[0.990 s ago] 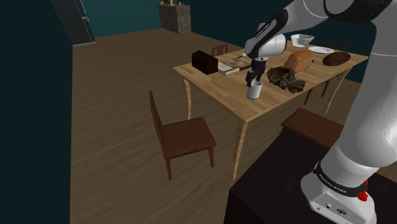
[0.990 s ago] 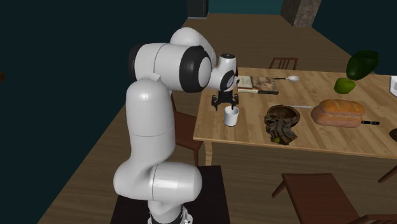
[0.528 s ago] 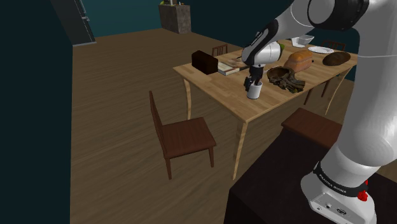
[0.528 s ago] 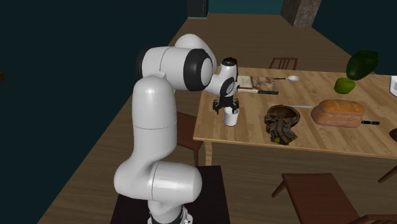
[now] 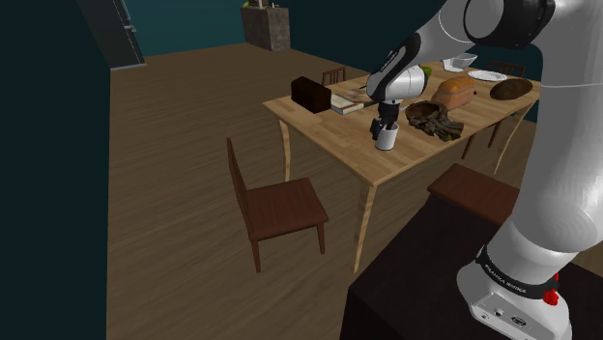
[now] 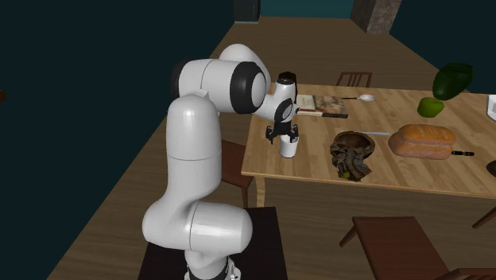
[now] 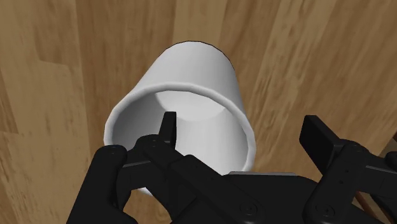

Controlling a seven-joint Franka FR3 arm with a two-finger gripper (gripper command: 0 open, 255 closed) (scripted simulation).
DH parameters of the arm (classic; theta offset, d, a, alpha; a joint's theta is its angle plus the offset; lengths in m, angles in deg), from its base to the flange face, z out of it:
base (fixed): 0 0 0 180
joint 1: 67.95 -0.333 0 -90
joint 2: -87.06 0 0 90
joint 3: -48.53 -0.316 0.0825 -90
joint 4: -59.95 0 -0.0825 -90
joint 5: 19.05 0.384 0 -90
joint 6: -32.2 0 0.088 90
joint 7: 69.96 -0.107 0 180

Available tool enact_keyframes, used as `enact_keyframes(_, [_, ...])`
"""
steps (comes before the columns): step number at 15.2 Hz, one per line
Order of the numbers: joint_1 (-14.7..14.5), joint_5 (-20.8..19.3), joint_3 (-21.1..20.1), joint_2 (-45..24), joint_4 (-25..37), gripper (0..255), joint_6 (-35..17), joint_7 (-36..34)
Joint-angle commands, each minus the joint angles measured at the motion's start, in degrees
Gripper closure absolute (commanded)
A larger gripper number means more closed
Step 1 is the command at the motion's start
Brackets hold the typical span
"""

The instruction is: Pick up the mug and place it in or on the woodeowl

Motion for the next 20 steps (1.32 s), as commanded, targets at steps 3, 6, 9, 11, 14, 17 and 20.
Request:
enact_keyframes(3, [0.0, 0.0, 0.0, 0.0, 0.0, 255, 0.0, 0.0])
enact_keyframes(6, [0.0, 0.0, 0.0, 0.0, 0.0, 255, 0.0, 0.0])
enact_keyframes(9, [0.0, 0.0, 0.0, 0.0, 0.0, 255, 0.0, 0.0])
enact_keyframes(11, [0.0, 0.0, 0.0, 0.0, 0.0, 255, 0.0, 0.0])
enact_keyframes(14, [-0.4, -1.0, 0.6, 1.6, 0.3, 255, 1.8, -0.7])
enact_keyframes(17, [-0.8, -2.0, 1.1, 3.2, 0.7, 255, 3.7, -1.3])
enact_keyframes(20, [-1.2, -2.9, 1.5, 4.7, 1.2, 255, 5.6, -1.9])
